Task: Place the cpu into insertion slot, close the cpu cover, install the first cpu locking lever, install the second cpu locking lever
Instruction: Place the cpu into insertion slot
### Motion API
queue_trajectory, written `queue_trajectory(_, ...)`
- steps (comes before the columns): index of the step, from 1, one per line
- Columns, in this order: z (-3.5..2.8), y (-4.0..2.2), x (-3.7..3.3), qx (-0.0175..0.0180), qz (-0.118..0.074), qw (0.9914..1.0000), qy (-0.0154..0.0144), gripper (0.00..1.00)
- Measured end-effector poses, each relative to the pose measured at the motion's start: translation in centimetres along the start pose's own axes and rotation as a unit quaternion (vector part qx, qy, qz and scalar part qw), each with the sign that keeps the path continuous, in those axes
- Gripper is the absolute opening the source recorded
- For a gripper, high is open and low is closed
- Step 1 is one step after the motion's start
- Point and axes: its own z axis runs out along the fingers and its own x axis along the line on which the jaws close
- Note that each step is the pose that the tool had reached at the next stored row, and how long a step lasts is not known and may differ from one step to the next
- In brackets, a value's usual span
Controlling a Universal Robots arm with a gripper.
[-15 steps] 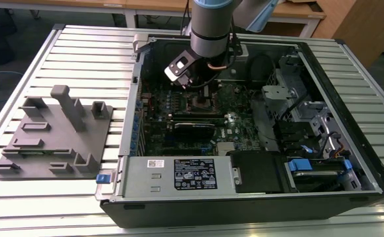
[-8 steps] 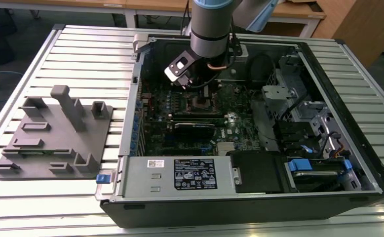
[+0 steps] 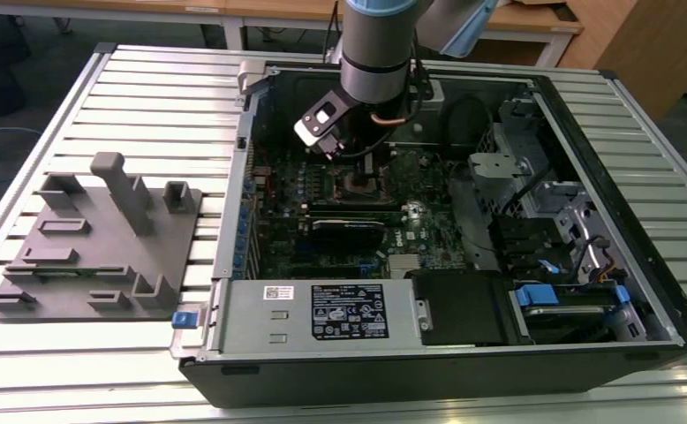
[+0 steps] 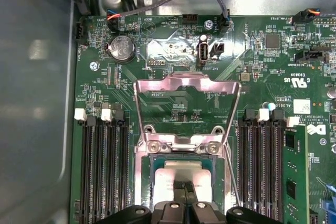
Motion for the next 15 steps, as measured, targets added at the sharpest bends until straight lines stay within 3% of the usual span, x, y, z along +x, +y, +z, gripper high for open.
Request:
queue_trajectory(1,-0.11,0.02,0.03,-0.0005,0.000,1.00000,0.0009,0.11)
queue_trajectory(9,-1.86,0.07,0.07,0.0001,0.000,1.00000,-0.0002,0.11)
queue_trajectory(15,-1.99,0.07,0.08,0.0001,0.000,1.00000,-0.0002,0.11)
